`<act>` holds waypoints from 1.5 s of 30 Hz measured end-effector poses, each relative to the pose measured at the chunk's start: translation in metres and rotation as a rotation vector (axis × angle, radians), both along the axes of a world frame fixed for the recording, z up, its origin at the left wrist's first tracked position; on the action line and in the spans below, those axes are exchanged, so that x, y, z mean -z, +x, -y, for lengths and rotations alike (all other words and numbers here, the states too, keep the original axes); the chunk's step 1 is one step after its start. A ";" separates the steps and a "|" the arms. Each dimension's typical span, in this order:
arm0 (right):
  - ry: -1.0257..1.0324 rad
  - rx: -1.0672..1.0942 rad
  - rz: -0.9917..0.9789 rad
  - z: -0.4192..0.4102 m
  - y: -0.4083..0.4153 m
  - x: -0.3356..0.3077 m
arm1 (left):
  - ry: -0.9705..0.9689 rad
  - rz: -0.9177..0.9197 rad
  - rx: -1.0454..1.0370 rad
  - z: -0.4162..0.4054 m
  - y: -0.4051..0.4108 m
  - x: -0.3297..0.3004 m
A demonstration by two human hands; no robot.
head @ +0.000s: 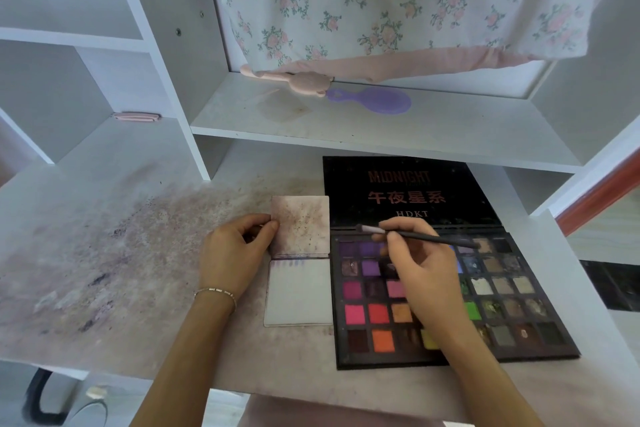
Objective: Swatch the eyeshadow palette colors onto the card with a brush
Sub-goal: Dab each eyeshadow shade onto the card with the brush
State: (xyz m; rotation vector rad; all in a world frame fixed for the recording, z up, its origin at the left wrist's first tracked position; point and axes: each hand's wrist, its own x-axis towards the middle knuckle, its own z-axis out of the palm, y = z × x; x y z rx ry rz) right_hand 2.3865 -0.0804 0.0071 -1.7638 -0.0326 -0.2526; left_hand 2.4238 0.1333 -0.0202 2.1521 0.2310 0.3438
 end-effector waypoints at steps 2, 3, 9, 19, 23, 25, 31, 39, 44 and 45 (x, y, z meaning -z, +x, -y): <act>-0.008 0.052 0.003 0.015 -0.002 -0.001 | 0.017 -0.008 0.003 0.000 0.000 0.000; -0.011 0.082 0.005 0.024 -0.004 -0.001 | 0.030 -0.012 0.004 0.000 0.001 0.000; -0.047 0.279 0.007 0.070 -0.007 0.001 | 0.050 -0.031 -0.010 0.005 0.001 0.000; -0.280 0.373 -0.041 0.107 -0.002 0.008 | 0.065 0.020 -0.053 0.013 -0.002 0.002; -0.321 0.363 -0.041 0.107 -0.002 0.012 | 0.086 0.024 -0.045 0.012 -0.003 0.003; -0.329 0.348 -0.038 0.107 -0.001 0.014 | 0.089 0.020 -0.047 0.011 -0.002 0.004; -0.362 0.309 -0.039 0.105 -0.002 0.013 | 0.092 0.018 -0.054 0.012 -0.002 0.002; -0.373 0.311 -0.032 0.105 -0.002 0.012 | 0.087 0.019 -0.063 0.013 -0.002 0.001; -0.365 0.317 -0.021 0.105 -0.004 0.012 | 0.088 0.018 -0.070 0.013 -0.001 0.002; -0.373 0.309 -0.028 0.105 -0.004 0.013 | 0.083 0.018 -0.078 0.013 -0.001 0.002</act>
